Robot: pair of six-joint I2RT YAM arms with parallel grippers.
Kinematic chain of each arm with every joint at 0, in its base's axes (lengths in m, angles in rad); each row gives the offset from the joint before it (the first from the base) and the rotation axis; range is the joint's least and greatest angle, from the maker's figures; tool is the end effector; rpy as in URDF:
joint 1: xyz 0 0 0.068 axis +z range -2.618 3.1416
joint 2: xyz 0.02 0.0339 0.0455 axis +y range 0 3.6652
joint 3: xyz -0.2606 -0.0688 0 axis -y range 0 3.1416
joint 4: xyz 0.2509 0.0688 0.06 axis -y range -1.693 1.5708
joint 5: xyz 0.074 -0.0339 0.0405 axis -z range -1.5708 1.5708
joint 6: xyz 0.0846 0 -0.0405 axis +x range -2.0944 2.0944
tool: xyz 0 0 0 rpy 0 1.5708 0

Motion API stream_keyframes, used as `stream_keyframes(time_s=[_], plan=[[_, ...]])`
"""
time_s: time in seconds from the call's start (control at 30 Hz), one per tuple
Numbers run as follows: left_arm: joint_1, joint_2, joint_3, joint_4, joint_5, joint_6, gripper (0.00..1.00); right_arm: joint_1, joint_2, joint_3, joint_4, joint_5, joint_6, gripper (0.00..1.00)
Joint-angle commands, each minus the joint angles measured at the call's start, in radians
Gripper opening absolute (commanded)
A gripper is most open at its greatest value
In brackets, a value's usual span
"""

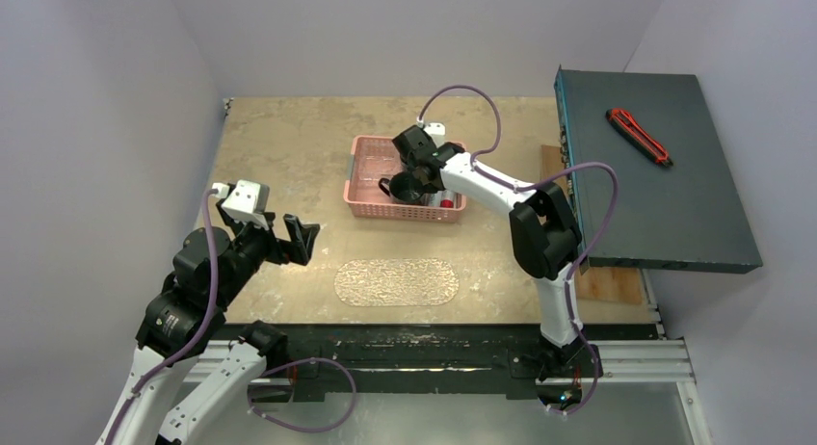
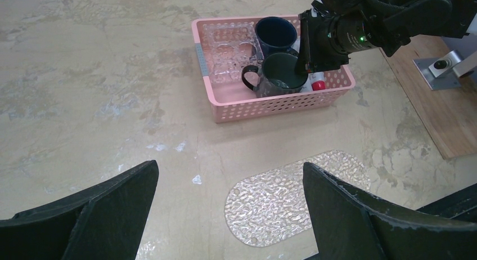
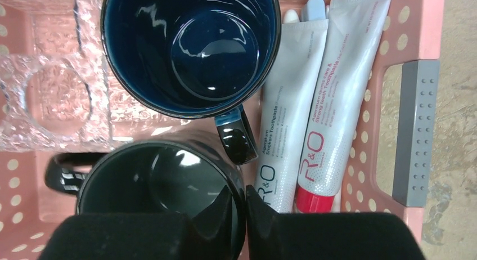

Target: Prepare toiletry sets of a toothbrush and toothpaste on the tray

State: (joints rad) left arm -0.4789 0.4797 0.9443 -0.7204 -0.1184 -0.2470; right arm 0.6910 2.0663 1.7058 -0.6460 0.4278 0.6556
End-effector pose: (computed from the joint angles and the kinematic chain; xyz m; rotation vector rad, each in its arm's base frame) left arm 0.1281 -0.0552 0.3599 0.1293 1.8390 -0.4028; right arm 0.3927 0.2792 0.1828 0.1106 2.4455 0.0267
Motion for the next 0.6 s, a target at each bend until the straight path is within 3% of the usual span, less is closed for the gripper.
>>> stream_keyframes(time_s=[0.0, 0.13, 0.57], plan=[[0.003, -0.007, 0.026, 0.029, 0.001, 0.002, 1.0, 0.001, 0.005, 0.04, -0.011, -0.023, -0.022, 0.08], [0.003, -0.009, 0.027, 0.027, 0.0, 0.004, 1.0, 0.001, 0.005, 0.053, -0.025, -0.027, -0.048, 0.0], [0.003, -0.004, 0.027, 0.025, -0.011, 0.006, 1.0, 0.001, -0.106, 0.075, -0.025, -0.028, -0.179, 0.0]])
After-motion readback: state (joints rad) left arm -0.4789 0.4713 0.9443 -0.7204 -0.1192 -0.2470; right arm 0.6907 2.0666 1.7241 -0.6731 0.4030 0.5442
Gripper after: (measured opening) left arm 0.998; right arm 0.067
